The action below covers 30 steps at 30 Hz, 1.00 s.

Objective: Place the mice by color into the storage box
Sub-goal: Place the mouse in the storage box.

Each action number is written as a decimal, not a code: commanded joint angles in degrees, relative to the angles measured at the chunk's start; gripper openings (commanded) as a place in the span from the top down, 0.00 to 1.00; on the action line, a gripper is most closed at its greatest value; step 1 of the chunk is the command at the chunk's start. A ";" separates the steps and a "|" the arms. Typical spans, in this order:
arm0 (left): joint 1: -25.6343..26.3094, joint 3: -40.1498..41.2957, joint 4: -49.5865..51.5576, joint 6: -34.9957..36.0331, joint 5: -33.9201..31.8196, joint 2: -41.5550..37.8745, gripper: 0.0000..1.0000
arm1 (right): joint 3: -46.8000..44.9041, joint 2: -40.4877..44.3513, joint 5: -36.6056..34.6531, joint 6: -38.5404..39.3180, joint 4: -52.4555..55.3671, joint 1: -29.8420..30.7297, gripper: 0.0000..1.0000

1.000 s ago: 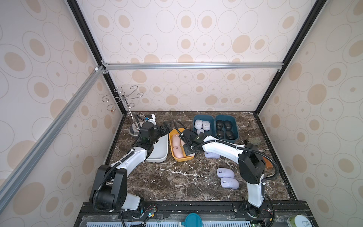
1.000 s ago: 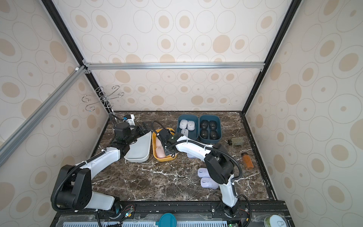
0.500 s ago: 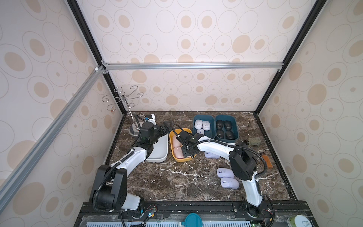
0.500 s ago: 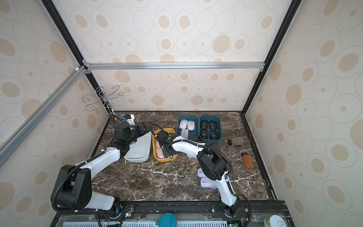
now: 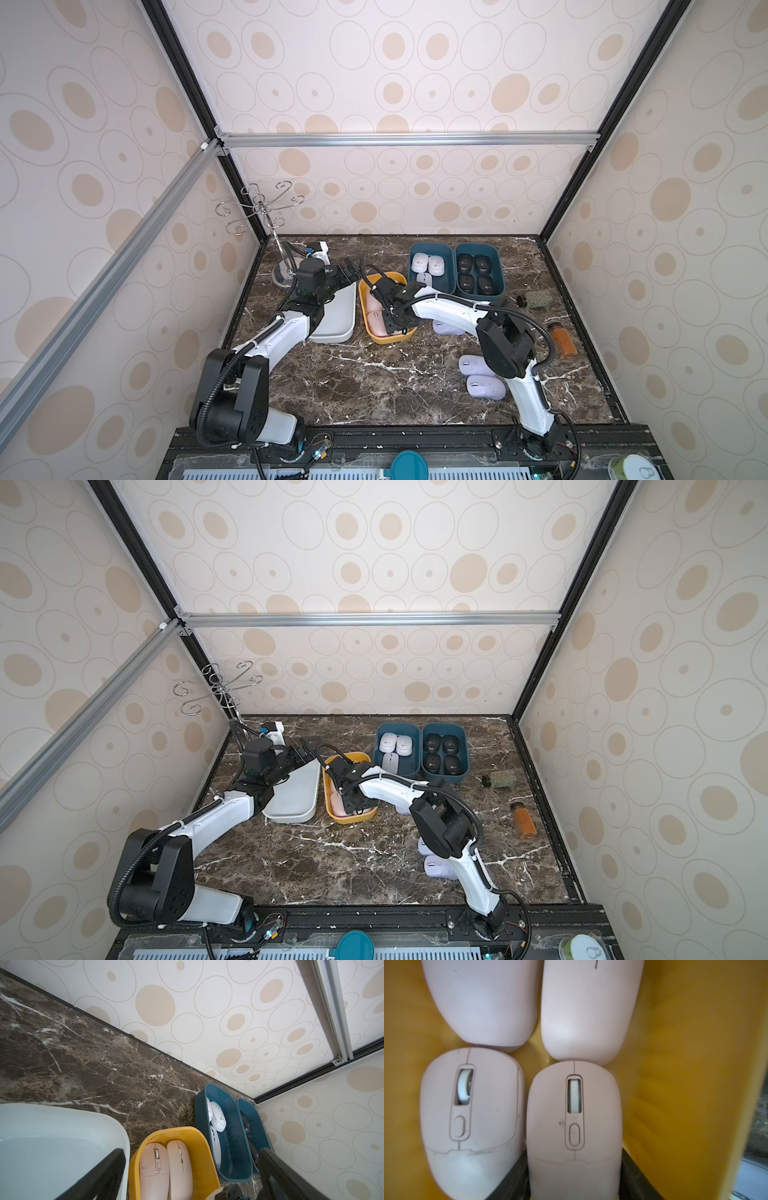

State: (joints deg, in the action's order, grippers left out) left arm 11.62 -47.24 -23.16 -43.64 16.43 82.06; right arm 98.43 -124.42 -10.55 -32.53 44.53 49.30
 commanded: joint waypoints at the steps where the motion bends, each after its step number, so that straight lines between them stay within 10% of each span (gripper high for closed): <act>1: -0.37 -2.24 -0.48 0.32 0.41 -1.84 0.00 | 2.11 -1.58 -0.77 0.03 3.42 -0.29 0.40; 17: -0.59 -2.33 -0.58 0.41 0.65 -2.07 0.00 | 3.66 7.77 -4.17 2.45 4.95 1.43 0.30; 26: -3.07 -2.11 -0.39 0.19 0.15 -3.38 0.00 | -11.88 20.80 -1.14 7.74 -0.25 8.73 0.77; 30: -4.85 -2.16 -0.57 0.08 0.58 -3.98 0.00 | -18.25 21.30 0.48 8.14 -4.22 12.64 0.78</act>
State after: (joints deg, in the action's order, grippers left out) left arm 7.81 -47.24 -23.18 -43.68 16.64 79.59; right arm 83.66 -101.34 -12.19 -25.67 42.13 60.36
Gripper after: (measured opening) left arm 0.999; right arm 0.221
